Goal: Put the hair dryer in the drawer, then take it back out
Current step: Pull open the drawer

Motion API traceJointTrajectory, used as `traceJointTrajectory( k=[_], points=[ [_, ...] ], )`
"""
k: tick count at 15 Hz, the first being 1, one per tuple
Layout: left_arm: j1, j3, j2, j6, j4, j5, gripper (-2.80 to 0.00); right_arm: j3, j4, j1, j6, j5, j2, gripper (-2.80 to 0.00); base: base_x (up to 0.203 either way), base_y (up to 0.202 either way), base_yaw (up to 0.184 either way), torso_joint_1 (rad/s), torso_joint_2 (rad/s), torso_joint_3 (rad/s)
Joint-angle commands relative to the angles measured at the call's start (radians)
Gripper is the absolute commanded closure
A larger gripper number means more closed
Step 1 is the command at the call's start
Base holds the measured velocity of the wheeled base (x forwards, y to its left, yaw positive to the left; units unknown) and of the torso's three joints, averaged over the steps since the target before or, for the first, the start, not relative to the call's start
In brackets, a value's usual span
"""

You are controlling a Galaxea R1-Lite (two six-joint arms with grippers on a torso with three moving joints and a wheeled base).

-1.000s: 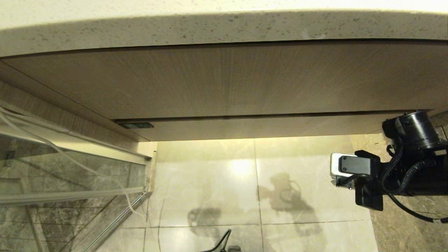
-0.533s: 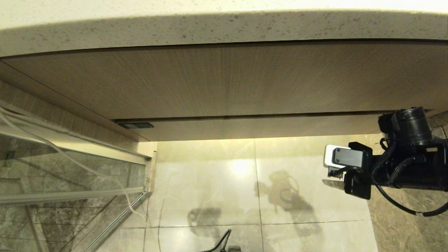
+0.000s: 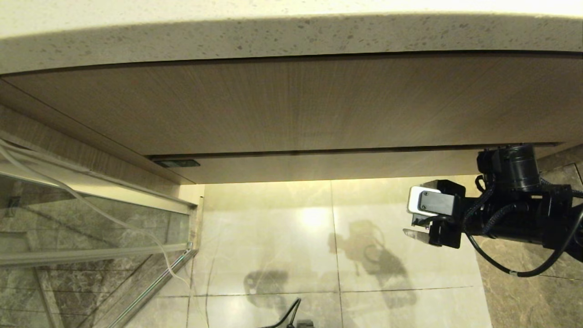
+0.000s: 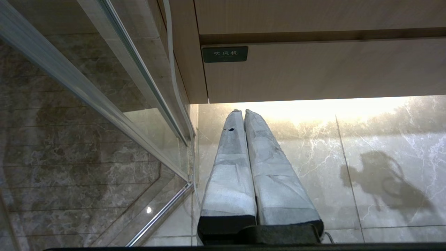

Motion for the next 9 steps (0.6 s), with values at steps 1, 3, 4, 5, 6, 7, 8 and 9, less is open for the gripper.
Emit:
traceJointTrajectory(
  k=[1, 3, 4, 5, 6, 7, 8, 9],
  points=[
    [0.0, 0.04, 0.0, -0.001, -0.001, 0.0, 0.0, 0.014, -0.046, -0.014, -0.044, 0.061, 0.011, -2.8, 0.0, 0.0, 0.0, 0.0, 0.0, 0.0],
    [0.0, 0.04, 0.0, -0.001, -0.002, 0.0, 0.0, 0.026, -0.117, -0.051, -0.107, 0.121, 0.013, -2.8, 0.0, 0.0, 0.0, 0.0, 0.0, 0.0],
    [0.0, 0.04, 0.0, 0.0, -0.001, 0.0, 0.0, 0.045, -0.159, -0.074, -0.156, 0.147, 0.013, -2.8, 0.0, 0.0, 0.0, 0.0, 0.0, 0.0],
    [0.0, 0.04, 0.0, 0.0, -0.001, 0.0, 0.0, 0.069, -0.183, -0.098, -0.183, 0.176, 0.009, -2.8, 0.0, 0.0, 0.0, 0.0, 0.0, 0.0],
    [0.0, 0.04, 0.0, 0.0, -0.001, 0.0, 0.0, 0.082, -0.197, -0.118, -0.195, 0.206, 0.002, -2.8, 0.0, 0.0, 0.0, 0.0, 0.0, 0.0],
    [0.0, 0.04, 0.0, 0.0, -0.002, 0.0, 0.0, 0.087, -0.209, -0.129, -0.202, 0.228, -0.001, -2.8, 0.0, 0.0, 0.0, 0.0, 0.0, 0.0],
    [0.0, 0.04, 0.0, -0.001, -0.001, 0.0, 0.0, 0.089, -0.219, -0.13, -0.212, 0.233, -0.002, -2.8, 0.0, 0.0, 0.0, 0.0, 0.0, 0.0],
    [0.0, 0.04, 0.0, 0.0, -0.002, 0.0, 0.0, 0.092, -0.229, -0.129, -0.218, 0.233, 0.003, -2.8, 0.0, 0.0, 0.0, 0.0, 0.0, 0.0]
  ],
)
